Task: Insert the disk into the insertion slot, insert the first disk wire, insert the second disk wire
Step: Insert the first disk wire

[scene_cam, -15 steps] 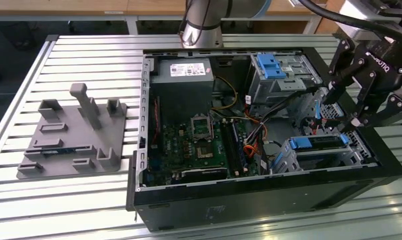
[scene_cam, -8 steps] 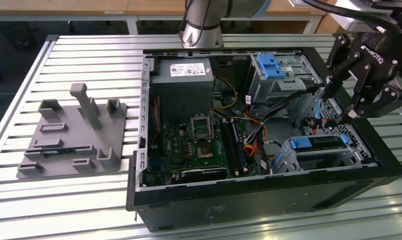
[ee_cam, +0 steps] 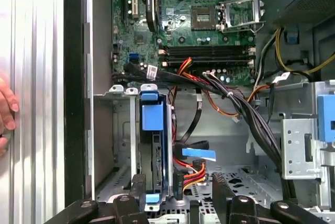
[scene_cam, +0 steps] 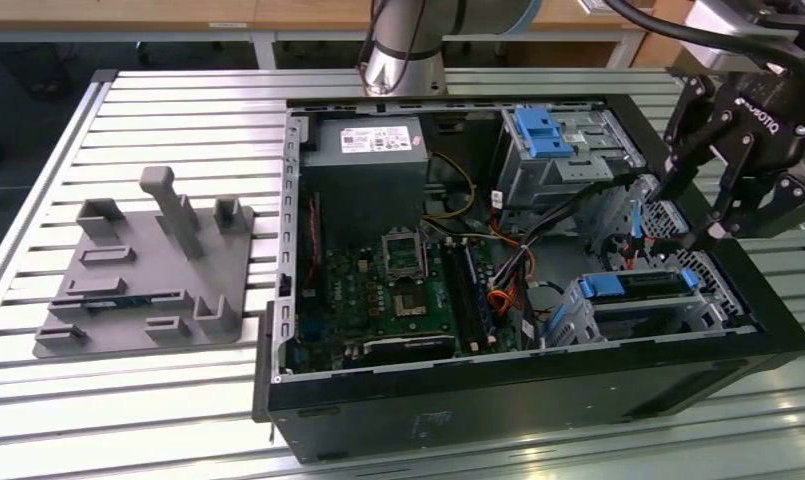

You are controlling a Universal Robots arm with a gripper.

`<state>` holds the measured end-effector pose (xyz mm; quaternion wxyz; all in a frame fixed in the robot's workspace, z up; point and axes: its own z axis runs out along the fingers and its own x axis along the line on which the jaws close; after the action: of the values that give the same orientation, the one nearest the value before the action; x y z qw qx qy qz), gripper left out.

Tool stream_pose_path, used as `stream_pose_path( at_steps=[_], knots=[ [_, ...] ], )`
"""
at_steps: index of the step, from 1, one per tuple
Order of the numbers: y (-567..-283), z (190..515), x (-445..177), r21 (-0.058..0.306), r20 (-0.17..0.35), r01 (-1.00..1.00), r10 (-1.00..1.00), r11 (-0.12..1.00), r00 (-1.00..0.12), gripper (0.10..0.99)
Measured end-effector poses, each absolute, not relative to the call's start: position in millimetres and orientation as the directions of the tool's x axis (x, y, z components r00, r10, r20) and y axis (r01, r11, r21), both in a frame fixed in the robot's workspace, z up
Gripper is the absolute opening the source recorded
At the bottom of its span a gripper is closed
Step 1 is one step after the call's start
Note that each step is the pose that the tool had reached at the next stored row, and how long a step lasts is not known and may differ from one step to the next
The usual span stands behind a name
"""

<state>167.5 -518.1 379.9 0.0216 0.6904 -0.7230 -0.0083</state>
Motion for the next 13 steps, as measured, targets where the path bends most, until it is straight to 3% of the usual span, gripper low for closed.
stream_pose_path(
  at_steps=[5,13],
  knots=[
    [-518.0,375.9,168.3,0.041,0.023,-0.992,-0.993,0.119,-0.118,0.616],
    [-517.6,368.1,178.5,0.046,0.05,-0.991,-0.992,0.122,-0.12,0.604]
  ],
)
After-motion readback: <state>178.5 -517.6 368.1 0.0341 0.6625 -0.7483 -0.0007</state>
